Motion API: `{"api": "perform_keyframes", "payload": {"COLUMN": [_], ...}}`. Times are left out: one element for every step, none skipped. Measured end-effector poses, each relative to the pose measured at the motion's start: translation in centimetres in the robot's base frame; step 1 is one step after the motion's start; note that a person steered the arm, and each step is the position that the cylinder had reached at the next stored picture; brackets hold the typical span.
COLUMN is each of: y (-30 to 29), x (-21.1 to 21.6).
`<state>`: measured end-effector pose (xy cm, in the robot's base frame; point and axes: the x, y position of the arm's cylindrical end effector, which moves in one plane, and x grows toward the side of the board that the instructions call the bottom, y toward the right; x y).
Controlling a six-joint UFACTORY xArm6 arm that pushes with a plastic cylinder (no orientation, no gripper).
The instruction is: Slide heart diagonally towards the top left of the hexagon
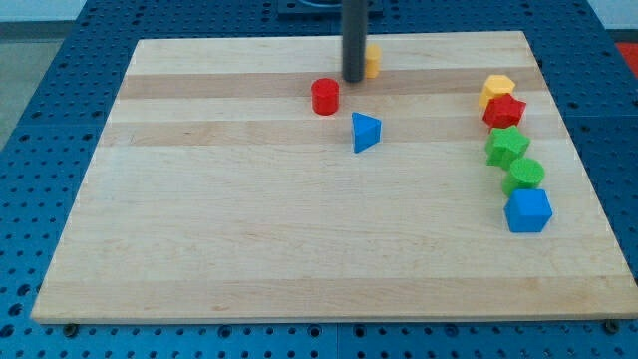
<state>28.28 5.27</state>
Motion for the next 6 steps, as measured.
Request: {"api": "perform_keyframes", "payload": {"y": [4.9,8.0,6.4,1.9,-2.1,-4.1], "x": [0.0,0.0,0.1,0.8,1.7,1.8]}}
